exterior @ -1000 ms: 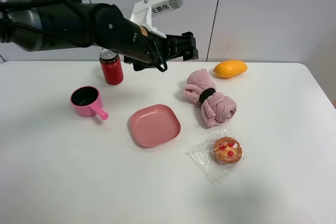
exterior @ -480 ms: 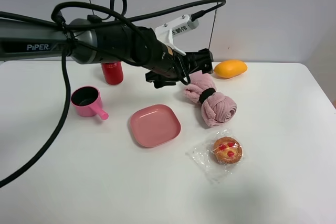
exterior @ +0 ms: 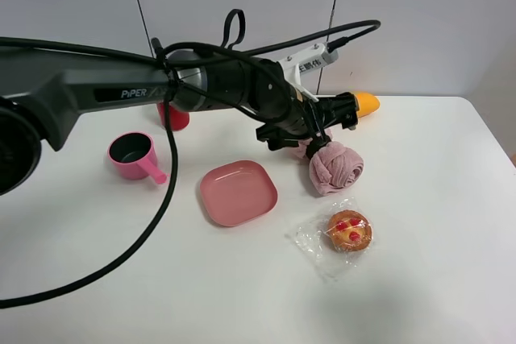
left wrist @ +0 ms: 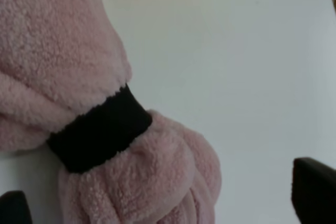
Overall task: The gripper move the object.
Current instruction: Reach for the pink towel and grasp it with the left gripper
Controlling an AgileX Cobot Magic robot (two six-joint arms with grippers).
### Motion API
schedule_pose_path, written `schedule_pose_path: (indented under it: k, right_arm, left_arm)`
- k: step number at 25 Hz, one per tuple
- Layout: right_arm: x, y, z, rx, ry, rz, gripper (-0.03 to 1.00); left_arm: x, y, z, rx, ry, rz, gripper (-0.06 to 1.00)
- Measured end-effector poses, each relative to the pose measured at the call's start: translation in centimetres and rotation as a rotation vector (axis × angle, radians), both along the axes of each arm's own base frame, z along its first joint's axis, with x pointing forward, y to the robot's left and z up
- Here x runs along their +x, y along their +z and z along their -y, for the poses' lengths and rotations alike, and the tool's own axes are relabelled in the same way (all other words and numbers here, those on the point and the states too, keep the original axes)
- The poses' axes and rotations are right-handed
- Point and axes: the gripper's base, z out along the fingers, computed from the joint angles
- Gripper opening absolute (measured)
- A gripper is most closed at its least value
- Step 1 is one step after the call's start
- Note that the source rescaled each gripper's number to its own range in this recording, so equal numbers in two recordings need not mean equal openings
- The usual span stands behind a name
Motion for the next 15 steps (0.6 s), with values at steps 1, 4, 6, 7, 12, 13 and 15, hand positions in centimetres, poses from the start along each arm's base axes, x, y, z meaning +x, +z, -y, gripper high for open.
schedule_pose_path:
  k: [1, 4, 6, 7, 12, 13, 15]
  right_arm:
    - [0.0, 0.0, 0.0, 0.000, 0.000, 0.000, 1.00]
    - [0.0, 0.0, 0.0, 0.000, 0.000, 0.000, 1.00]
    - [0.0, 0.0, 0.0, 0.000, 0.000, 0.000, 1.00]
    - [0.0, 0.0, 0.0, 0.000, 0.000, 0.000, 1.00]
    - [0.0, 0.0, 0.0, 0.000, 0.000, 0.000, 1.00]
    - [0.0, 0.0, 0.0, 0.000, 0.000, 0.000, 1.00]
    - [0.0, 0.0, 0.0, 0.000, 0.000, 0.000, 1.00]
  left_arm:
    - [0.1, -0.3, 0.2, 0.011, -0.007, -0.008, 1.00]
    - [0.6, -0.8, 0.7, 0.047, -0.028, -0.012, 1.00]
    - [0.9, -1.0, 0.9, 0.065, -0.032, -0.016, 1.00]
    - [1.0, -1.1, 1.1, 0.075, -0.032, -0.020, 1.00]
    - [1.6, -2.1, 1.4, 0.136, -0.030, -0.041, 1.00]
    - [1.7, -2.1, 1.4, 0.142, -0.031, -0.038, 1.00]
    - [1.9, -2.2, 1.5, 0.154, -0.035, -0.028, 1.00]
